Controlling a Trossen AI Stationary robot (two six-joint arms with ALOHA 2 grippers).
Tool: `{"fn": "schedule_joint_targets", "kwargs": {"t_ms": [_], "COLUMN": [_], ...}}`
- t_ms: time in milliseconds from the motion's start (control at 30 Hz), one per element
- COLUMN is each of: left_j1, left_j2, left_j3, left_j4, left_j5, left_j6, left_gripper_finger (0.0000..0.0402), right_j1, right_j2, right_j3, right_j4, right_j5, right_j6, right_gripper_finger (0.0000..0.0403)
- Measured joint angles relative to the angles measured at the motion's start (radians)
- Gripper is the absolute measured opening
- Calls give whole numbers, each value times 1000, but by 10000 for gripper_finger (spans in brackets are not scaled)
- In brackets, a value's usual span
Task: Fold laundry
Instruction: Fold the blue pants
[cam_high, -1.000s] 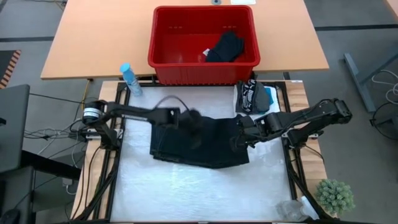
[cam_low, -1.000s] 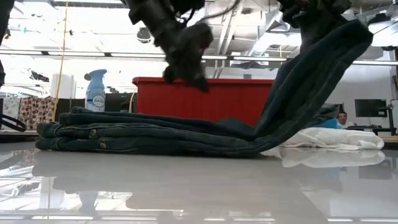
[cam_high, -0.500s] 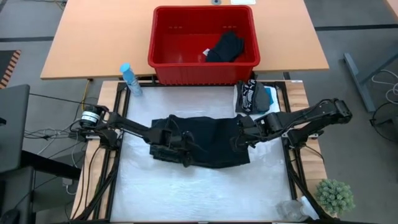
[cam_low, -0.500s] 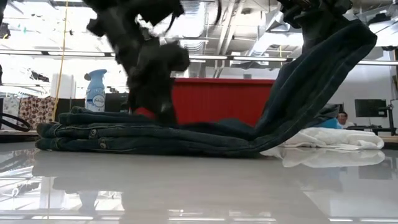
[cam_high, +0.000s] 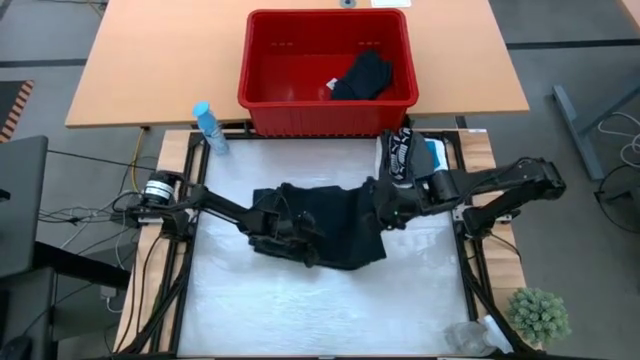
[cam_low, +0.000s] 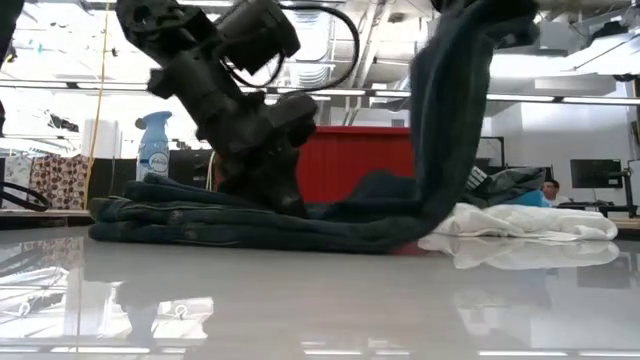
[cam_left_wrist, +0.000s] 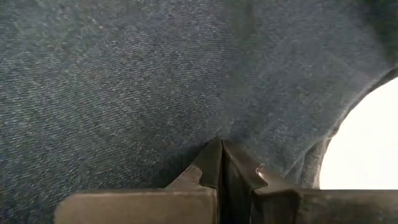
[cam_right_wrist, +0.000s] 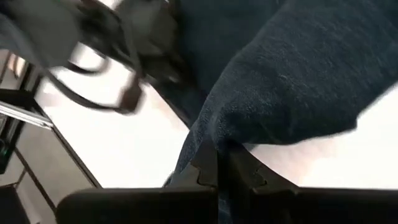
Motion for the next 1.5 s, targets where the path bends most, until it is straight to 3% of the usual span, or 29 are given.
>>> {"fn": "schedule_joint_targets", "kwargs": {"t_ms": [433, 600, 733, 867, 1000, 1100, 1300, 1500], "left_j1": [48, 99, 135, 183, 195, 203, 227, 290], "left_j2": [156, 67, 30, 86, 147, 168, 209, 307], "left_j3": [229, 239, 240, 242, 237, 256, 280, 361], "left_j4": [43, 53, 129, 296, 362, 399, 377, 331], "left_j5": [11, 64, 43, 166, 171, 270, 158, 233], "left_j6": [56, 45, 137, 159, 210, 221, 299, 296], "left_gripper_finger": [0, 0, 0, 0, 0, 0, 0, 0], "right_j1": [-88, -66, -41, -31, -22, -19, -7, 19], "right_j2": [-1, -8, -11, -11, -12, -12, -12, -12], "right_j3": [7, 8, 8, 8, 8, 8, 8, 10], "right_j4": [9, -39, -53, -52, -53, -56, -57, -58], "right_j5": [-52, -47, -47, -48, -47, -47, -51, -52], "right_j6": [-114, -101, -81, -60, -39, -38, -12, 3], "right_gripper_finger": [30, 30, 30, 30, 30, 30, 30, 30]}}
